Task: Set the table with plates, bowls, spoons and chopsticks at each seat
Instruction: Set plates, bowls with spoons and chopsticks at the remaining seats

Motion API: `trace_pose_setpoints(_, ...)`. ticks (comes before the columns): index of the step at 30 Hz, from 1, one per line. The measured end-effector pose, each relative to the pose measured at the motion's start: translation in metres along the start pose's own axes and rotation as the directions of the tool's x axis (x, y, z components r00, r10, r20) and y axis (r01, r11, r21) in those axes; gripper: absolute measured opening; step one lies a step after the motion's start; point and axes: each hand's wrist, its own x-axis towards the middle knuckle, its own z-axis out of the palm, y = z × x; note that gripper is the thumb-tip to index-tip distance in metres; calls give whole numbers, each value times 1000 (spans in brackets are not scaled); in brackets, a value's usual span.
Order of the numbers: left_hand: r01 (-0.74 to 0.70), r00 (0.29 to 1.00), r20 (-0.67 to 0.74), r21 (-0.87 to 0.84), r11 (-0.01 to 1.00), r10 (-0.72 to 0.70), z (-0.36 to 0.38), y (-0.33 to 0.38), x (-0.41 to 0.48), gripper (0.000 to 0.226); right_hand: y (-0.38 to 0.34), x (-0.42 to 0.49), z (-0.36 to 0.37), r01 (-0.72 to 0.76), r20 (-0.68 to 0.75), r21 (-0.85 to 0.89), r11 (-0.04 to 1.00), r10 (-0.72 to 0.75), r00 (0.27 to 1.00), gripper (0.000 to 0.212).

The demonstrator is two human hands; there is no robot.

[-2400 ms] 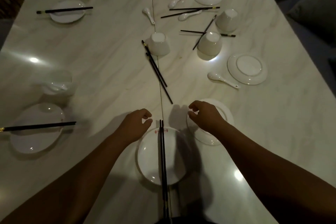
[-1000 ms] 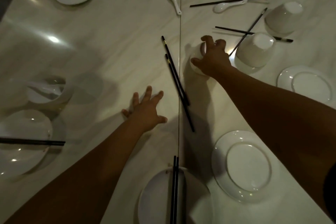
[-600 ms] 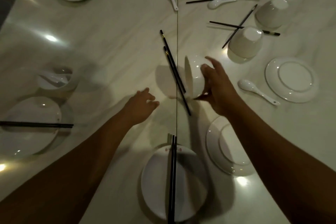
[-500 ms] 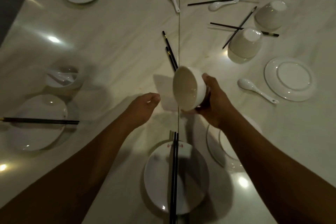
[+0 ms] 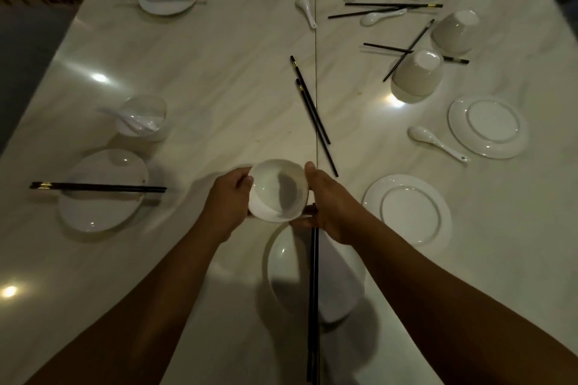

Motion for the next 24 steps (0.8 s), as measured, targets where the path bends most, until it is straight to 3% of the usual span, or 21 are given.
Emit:
trace_pose_setpoints(3,0,1000,-13,47,999,0,-4,-8,4,25,8,-1,6,90,-5,-154,984,-92,996,40)
trace_pose_setpoints(8,57,998,16,63,996,-58,-4,-17,11,28,14,5,19,96,-82,-246,964,-119,989,40)
trace_pose_setpoints(20,131,990,57,-56,990,-128,-10,-20,19,28,20,16,28,78,-161,-252,965,-121,980,40)
trace_pose_setpoints(24,124,989,80,27,992,-125,-14,-17,21,31,18,9,28,79,-176,-259,962,-128,976,43)
